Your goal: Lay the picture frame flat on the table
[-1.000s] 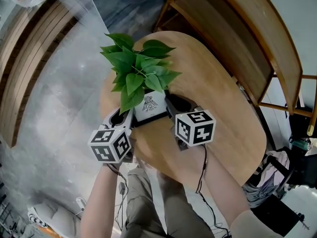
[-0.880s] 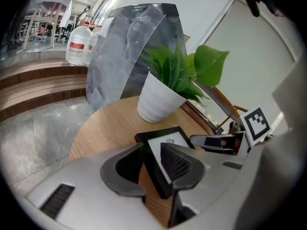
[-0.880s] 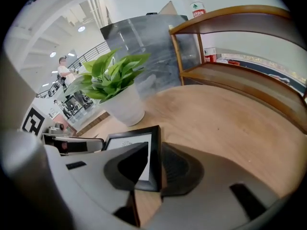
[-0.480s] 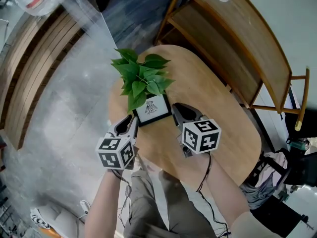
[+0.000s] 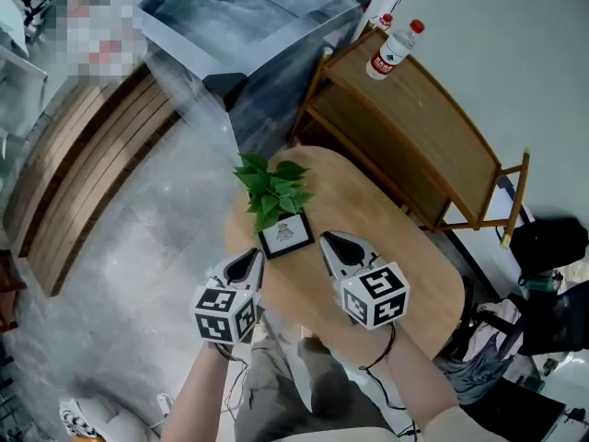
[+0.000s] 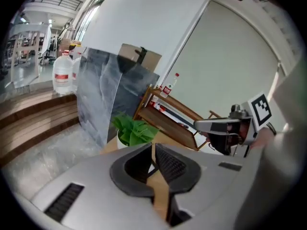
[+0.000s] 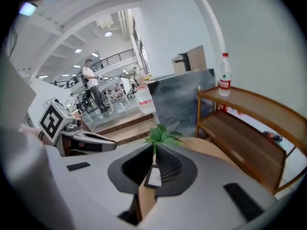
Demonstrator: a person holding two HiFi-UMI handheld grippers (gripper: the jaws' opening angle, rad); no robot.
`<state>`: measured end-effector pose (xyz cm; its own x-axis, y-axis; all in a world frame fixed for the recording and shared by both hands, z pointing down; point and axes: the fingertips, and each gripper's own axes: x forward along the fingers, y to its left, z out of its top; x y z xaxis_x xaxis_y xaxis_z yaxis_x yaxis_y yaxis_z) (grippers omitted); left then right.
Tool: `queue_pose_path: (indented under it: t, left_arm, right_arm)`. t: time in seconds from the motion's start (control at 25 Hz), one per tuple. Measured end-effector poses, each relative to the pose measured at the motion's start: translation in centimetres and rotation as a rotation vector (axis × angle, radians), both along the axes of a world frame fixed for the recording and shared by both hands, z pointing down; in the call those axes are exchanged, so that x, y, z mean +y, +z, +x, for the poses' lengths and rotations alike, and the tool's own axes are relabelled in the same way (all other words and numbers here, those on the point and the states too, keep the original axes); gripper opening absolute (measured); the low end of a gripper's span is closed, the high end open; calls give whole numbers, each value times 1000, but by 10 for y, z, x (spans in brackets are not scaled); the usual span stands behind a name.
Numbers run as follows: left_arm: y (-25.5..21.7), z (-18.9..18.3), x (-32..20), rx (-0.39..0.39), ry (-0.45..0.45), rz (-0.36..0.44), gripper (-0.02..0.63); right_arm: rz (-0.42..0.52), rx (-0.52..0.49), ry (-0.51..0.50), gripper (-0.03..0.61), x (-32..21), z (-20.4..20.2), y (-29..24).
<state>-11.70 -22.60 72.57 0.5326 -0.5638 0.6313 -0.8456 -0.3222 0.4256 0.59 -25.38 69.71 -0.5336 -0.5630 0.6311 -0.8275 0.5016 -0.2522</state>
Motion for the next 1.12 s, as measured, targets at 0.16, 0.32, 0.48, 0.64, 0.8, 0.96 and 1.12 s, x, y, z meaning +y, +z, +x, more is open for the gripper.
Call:
queue_pose_path:
  t: [0.16,0.32,0.48,0.64,0.8,0.96,1.12]
  left_arm:
    - [-78,-2,3,-16,26,95,21]
    - [-151,-8,9,12,6,161,12]
    - [-227,-18,16,12,-7,240,9]
    - [-296,-29,35,-21,-3,323,9]
    - [-360,-36,58,-38,-3,404,9]
    - [-416,-38,80,-36,-1,489,9]
    - [-469,-39,106,-49,4,572,9]
  right_arm:
    - [70,-36,-28,6,7,-7,-83]
    - [103,-131,3,6,20,-12,-163]
    - [188,-165,6,5,30,-16,-240]
    - [272,-167,-31,0,49,-19,-309]
    - [376,-192,-57,-2,71,-18,-379]
    - [460,-225,-71,-2,92,-13,-435]
    - [523,-247,-104,-3,118,-13,-474]
